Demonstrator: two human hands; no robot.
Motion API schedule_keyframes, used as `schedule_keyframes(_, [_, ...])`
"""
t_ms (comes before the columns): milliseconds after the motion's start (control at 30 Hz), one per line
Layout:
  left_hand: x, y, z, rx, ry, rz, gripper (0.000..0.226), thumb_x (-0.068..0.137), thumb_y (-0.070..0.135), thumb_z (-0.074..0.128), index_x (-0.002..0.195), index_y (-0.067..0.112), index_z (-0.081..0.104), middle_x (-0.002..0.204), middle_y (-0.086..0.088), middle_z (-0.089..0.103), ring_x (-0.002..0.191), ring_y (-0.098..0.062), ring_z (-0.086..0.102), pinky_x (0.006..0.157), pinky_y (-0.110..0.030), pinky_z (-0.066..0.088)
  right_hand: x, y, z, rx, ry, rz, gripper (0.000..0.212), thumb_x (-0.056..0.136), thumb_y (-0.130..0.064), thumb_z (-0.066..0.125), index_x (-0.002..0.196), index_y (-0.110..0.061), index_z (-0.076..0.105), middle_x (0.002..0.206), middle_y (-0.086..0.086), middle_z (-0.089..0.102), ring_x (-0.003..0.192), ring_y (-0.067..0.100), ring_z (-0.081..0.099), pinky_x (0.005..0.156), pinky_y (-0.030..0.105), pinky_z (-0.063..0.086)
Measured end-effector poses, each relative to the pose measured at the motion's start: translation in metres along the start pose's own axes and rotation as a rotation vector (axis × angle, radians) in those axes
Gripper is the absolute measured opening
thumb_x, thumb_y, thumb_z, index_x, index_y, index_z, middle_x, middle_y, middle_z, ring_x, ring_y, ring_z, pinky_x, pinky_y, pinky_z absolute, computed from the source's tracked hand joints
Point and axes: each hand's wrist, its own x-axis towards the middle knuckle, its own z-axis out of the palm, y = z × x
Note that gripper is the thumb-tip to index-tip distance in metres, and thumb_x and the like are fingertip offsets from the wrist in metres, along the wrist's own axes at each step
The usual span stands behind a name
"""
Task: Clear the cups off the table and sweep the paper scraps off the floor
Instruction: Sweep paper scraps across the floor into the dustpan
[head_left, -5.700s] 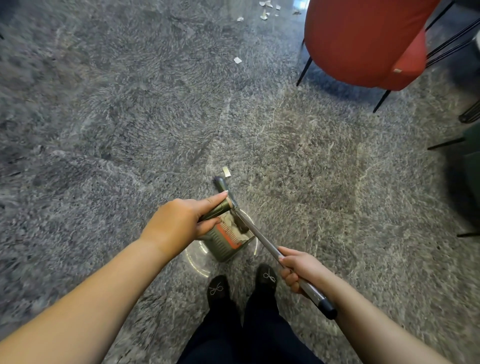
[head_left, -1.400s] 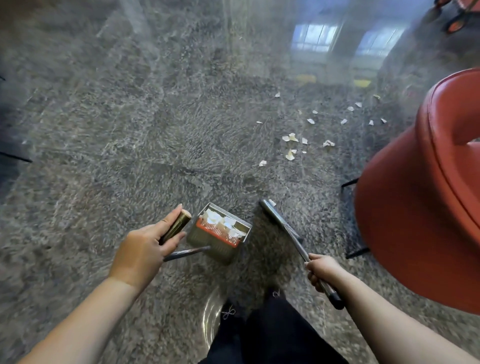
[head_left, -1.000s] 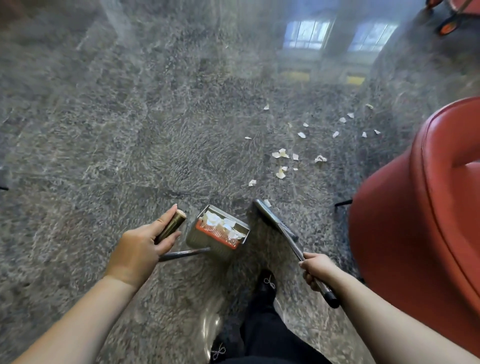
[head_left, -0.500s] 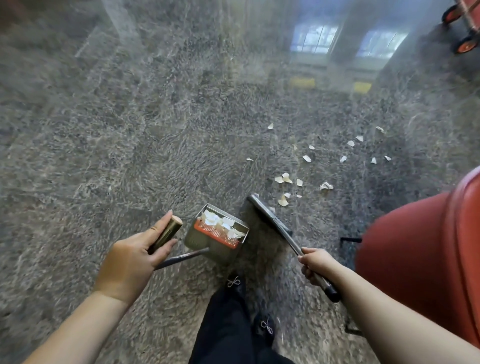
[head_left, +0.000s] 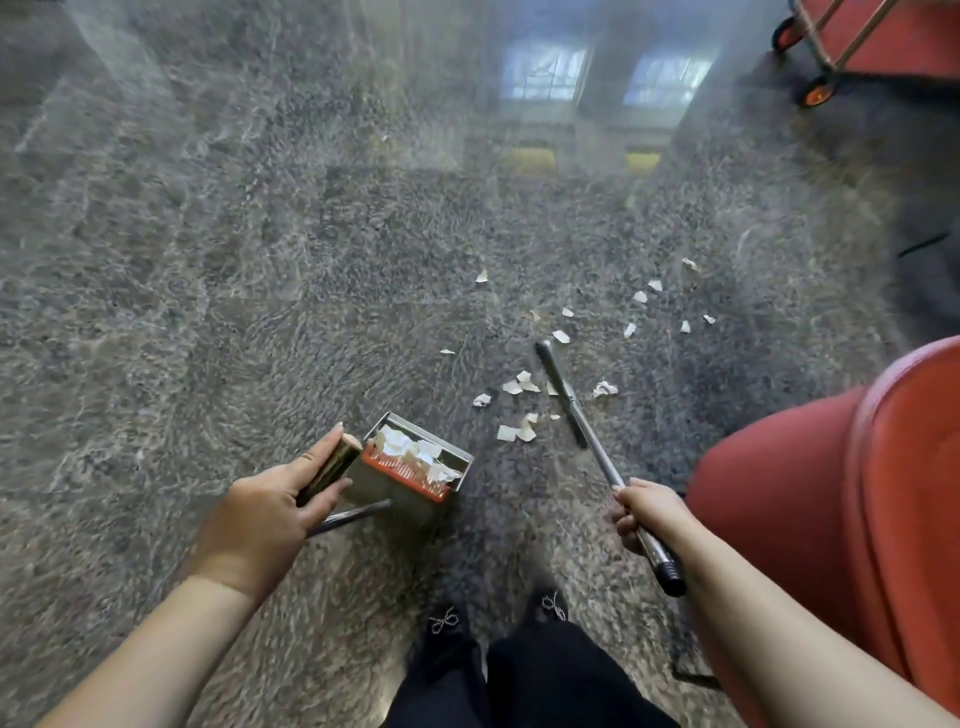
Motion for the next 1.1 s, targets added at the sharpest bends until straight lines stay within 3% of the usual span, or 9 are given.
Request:
schedule_keyframes(233, [0.07, 0.016, 0.028, -0.067, -0.034, 0.019, 0.063, 0.073, 0.024, 0.084, 0.131, 0.028, 0.058, 0.082, -0.008, 0.074, 0.067, -0.025, 0.07, 0.064, -0.025, 0.04, 0.052, -0.063, -0.043, 0.094, 0.039, 0.105, 0.024, 0.102, -0.013, 0.033, 0.078, -0.017, 0.036, 0.06, 0.0, 0.034, 0.024, 0.003, 0.03, 0.027, 0.012, 0.026])
schedule_keyframes(333, [0.104, 0.029, 0.039, -0.027, -0.047, 0.05, 0.059, 0.073, 0.042, 0.069, 0.13, 0.035, 0.056, 0.081, -0.007, 0.074, 0.066, -0.024, 0.069, 0.063, -0.026, 0.045, 0.081, -0.092, -0.063, 0.097, 0.052, 0.138, 0.025, 0.102, -0.015, 0.033, 0.078, -0.016, 0.037, 0.047, -0.001, 0.037, 0.023, 0.003, 0.03, 0.027, 0.012, 0.026])
schedule_keyframes(433, [0.127, 0.044, 0.044, -0.055, -0.079, 0.011, 0.063, 0.073, 0.059, 0.055, 0.13, 0.064, 0.031, 0.082, -0.002, 0.073, 0.07, -0.023, 0.069, 0.062, -0.03, 0.052, 0.101, -0.12, -0.076, 0.083, 0.068, 0.139, 0.025, 0.103, -0.012, 0.032, 0.079, -0.015, 0.036, 0.048, 0.001, 0.036, 0.022, 0.004, 0.03, 0.028, 0.01, 0.027])
schedule_keyframes(500, [0.142, 0.051, 0.048, -0.073, -0.084, 0.017, 0.068, 0.073, 0.065, 0.046, 0.133, 0.065, 0.014, 0.081, 0.001, 0.073, 0.069, -0.018, 0.068, 0.062, -0.028, 0.051, 0.113, -0.137, -0.082, 0.073, 0.057, 0.148, 0.025, 0.103, -0.012, 0.031, 0.078, -0.014, 0.036, 0.042, 0.0, 0.037, 0.022, 0.004, 0.03, 0.028, 0.01, 0.026])
schedule_keyframes(633, [0.165, 0.055, 0.048, -0.055, -0.069, 0.042, 0.056, 0.073, 0.051, 0.06, 0.128, 0.039, 0.058, 0.073, 0.0, 0.072, 0.06, -0.007, 0.058, 0.06, -0.021, 0.04, 0.128, -0.157, -0.076, 0.055, 0.015, 0.197, 0.025, 0.102, -0.011, 0.03, 0.078, -0.014, 0.036, 0.036, -0.002, 0.037, 0.023, 0.004, 0.031, 0.027, 0.011, 0.026])
schedule_keyframes(800, [0.184, 0.062, 0.051, -0.037, -0.075, 0.062, 0.058, 0.07, 0.04, 0.067, 0.127, 0.029, 0.061, 0.07, -0.002, 0.071, 0.071, -0.008, 0.055, 0.061, -0.02, 0.037, 0.124, -0.157, -0.037, -0.016, -0.067, 0.23, 0.023, 0.101, -0.009, 0.029, 0.08, -0.017, 0.036, 0.047, 0.001, 0.036, 0.024, 0.005, 0.031, 0.029, 0.011, 0.026])
schedule_keyframes(867, [0.19, 0.062, 0.05, -0.056, -0.069, 0.059, 0.057, 0.072, 0.046, 0.063, 0.128, 0.044, 0.054, 0.067, -0.001, 0.07, 0.073, -0.008, 0.053, 0.06, -0.02, 0.036, 0.119, -0.152, -0.02, -0.03, -0.095, 0.215, 0.022, 0.1, -0.007, 0.03, 0.083, -0.019, 0.037, 0.056, 0.002, 0.034, 0.026, 0.006, 0.032, 0.031, 0.011, 0.028])
schedule_keyframes(967, [0.196, 0.054, 0.047, -0.115, -0.1, 0.05, 0.069, 0.073, 0.056, 0.048, 0.135, 0.059, 0.017, 0.069, 0.0, 0.07, 0.071, -0.006, 0.054, 0.061, -0.018, 0.037, 0.109, -0.147, 0.004, -0.045, -0.132, 0.204, 0.019, 0.101, -0.007, 0.032, 0.098, -0.022, 0.041, 0.06, 0.003, 0.035, 0.028, 0.005, 0.033, 0.034, 0.011, 0.03])
schedule_keyframes(1100, [0.196, 0.042, 0.041, -0.1, -0.107, 0.049, 0.071, 0.074, 0.057, 0.047, 0.138, 0.057, 0.015, 0.072, 0.001, 0.07, 0.058, -0.009, 0.059, 0.06, -0.02, 0.039, 0.093, -0.139, 0.036, -0.099, -0.204, 0.201, 0.018, 0.102, -0.008, 0.031, 0.111, -0.02, 0.041, 0.06, 0.004, 0.035, 0.028, 0.005, 0.032, 0.034, 0.01, 0.029])
